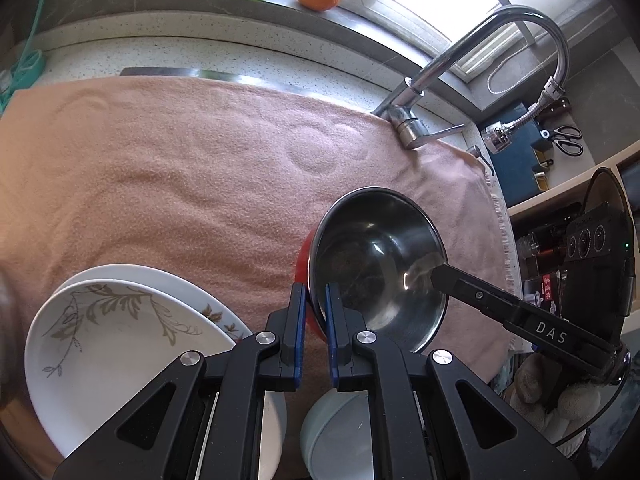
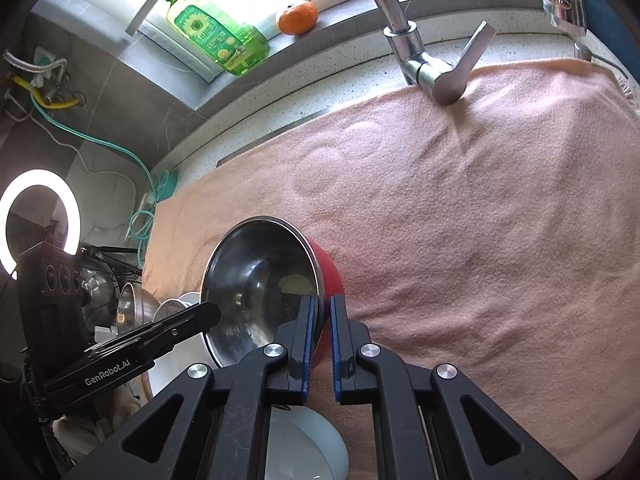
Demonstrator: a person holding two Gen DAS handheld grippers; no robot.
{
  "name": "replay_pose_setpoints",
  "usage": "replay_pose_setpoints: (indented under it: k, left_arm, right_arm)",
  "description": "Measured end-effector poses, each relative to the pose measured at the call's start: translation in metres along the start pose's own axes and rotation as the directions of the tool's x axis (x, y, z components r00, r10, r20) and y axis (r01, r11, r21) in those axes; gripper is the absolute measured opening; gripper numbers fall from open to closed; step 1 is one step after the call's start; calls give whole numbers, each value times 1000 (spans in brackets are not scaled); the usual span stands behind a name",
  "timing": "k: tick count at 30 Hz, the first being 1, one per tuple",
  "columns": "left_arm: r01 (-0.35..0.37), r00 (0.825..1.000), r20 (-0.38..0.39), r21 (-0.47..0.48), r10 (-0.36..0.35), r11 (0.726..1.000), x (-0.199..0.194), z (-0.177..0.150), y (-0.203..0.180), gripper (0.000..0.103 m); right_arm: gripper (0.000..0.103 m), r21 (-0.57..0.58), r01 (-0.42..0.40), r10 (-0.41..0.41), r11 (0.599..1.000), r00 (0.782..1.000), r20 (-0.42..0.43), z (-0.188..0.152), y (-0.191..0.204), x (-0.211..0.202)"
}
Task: Organize plates and bowls
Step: 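Lift and carry the red-outside bowl with both tools toward the large steel bowl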
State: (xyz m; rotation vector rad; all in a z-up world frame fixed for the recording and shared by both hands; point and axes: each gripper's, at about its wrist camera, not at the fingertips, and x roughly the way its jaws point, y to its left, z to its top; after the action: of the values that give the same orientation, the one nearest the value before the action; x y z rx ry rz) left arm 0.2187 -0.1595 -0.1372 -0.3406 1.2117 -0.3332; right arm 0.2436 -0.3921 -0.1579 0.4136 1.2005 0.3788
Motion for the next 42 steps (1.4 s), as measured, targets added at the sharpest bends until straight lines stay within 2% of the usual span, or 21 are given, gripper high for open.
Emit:
replay_pose_setpoints:
  k: [8, 20, 30, 42]
  left_arm:
    - [11, 1000, 29, 6, -12, 1000, -20, 0, 6, 8]
    - [14, 994, 105, -19, -12, 1000, -66, -3, 37, 8]
    - [1, 987, 160, -82, 12, 997, -105, -18, 81, 8]
    - [-39, 975, 209, -165, 73, 986, -145, -35, 138, 8]
  right_arm:
    - [7, -34, 6, -4, 999, 999, 38, 3, 29, -17]
    - [7, -76, -25, 28, 997, 999, 42, -3, 77, -18]
    - [7, -144, -61, 65, 988, 998, 22, -13, 134, -2]
    - [7, -224, -112, 110, 968, 994, -21, -30, 205, 27]
